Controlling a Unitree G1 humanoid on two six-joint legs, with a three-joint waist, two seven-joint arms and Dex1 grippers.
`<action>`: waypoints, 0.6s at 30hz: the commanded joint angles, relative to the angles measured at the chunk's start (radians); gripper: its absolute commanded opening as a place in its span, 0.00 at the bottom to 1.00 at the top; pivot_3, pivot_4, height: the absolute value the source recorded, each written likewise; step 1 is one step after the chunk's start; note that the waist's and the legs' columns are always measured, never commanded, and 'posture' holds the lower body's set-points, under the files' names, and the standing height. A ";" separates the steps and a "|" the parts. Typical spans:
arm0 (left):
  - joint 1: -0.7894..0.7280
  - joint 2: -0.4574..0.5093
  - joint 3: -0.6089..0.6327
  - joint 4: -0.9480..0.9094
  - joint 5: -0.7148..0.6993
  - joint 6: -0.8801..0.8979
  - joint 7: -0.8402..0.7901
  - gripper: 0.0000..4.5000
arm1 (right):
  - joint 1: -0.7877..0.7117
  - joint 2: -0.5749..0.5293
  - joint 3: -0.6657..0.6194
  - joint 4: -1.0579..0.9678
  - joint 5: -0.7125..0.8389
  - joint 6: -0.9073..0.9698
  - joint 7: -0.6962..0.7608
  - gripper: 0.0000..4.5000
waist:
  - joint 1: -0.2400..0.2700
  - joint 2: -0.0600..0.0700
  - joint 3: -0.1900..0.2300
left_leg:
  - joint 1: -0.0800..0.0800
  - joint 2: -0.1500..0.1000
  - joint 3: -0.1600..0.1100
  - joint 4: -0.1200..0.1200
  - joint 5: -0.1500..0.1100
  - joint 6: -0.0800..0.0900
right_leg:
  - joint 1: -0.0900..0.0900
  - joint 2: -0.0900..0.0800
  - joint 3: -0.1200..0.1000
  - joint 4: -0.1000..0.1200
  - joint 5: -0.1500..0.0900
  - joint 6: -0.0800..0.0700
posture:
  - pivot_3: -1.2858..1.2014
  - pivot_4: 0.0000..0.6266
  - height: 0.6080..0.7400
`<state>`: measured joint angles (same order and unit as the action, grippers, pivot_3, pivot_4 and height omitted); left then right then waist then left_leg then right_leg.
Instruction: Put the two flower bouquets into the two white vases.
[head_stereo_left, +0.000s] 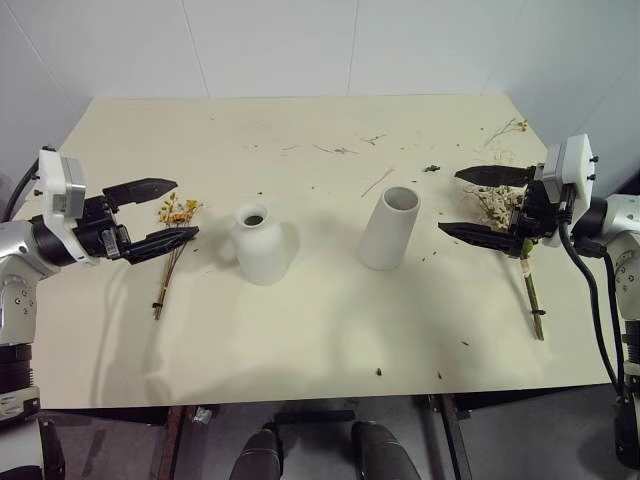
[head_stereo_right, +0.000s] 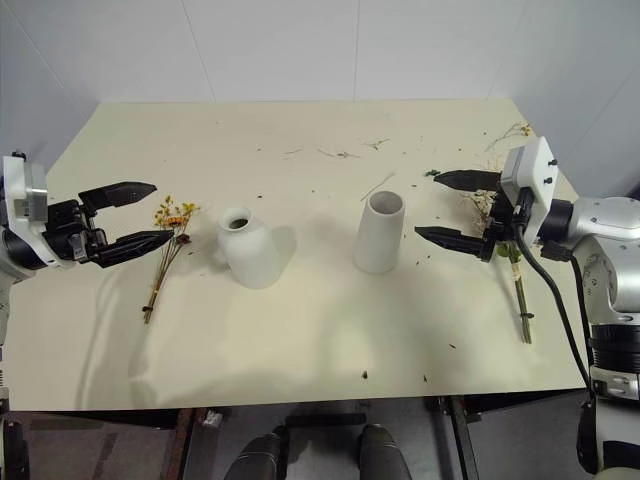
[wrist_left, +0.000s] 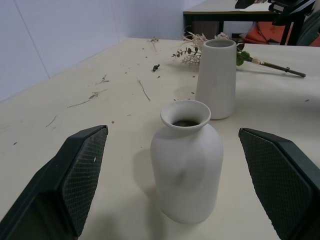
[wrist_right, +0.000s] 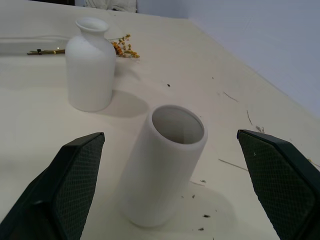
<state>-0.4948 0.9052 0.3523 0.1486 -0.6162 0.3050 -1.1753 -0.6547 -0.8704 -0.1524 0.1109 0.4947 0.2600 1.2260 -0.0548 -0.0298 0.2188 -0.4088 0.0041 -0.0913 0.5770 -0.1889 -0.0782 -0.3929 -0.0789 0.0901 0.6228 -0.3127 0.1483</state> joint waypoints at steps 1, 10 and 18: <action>-0.007 0.017 0.024 -0.008 -0.007 -0.008 -0.018 1.00 | -0.029 0.000 -0.022 0.011 -0.001 -0.025 0.001 1.00 | 0.000 0.000 0.000 | 0.000 0.000 0.000 0.000 0.000 0.000 | 0.000 0.000 0.000 0.000 0.000 0.000 | 0.52 0.24 1.00; -0.022 0.014 0.030 -0.063 -0.054 0.042 -0.032 1.00 | -0.018 -0.136 -0.015 0.093 -0.079 0.120 -0.024 1.00 | 0.002 0.000 0.000 | 0.000 0.000 0.000 0.000 0.000 0.000 | 0.000 0.000 0.000 0.001 0.000 0.000 | 0.52 0.24 1.00; -0.045 -0.045 -0.012 -0.167 -0.071 0.065 -0.003 1.00 | -0.214 -0.238 0.173 0.356 -0.299 0.464 -0.127 1.00 | -0.001 0.000 0.000 | 0.000 0.000 0.002 0.002 0.000 0.000 | -0.001 0.000 0.002 0.001 -0.002 -0.004 | 0.52 0.24 1.00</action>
<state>-0.5254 0.8604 0.3304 0.0296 -0.6624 0.3623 -1.1925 -0.8280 -1.0848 -0.0016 0.4297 0.2328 0.6713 1.1030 -0.0561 -0.0296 0.2188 -0.4087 0.0041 -0.0883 0.5788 -0.1889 -0.0782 -0.3940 -0.0793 0.0924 0.6235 -0.3143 0.1450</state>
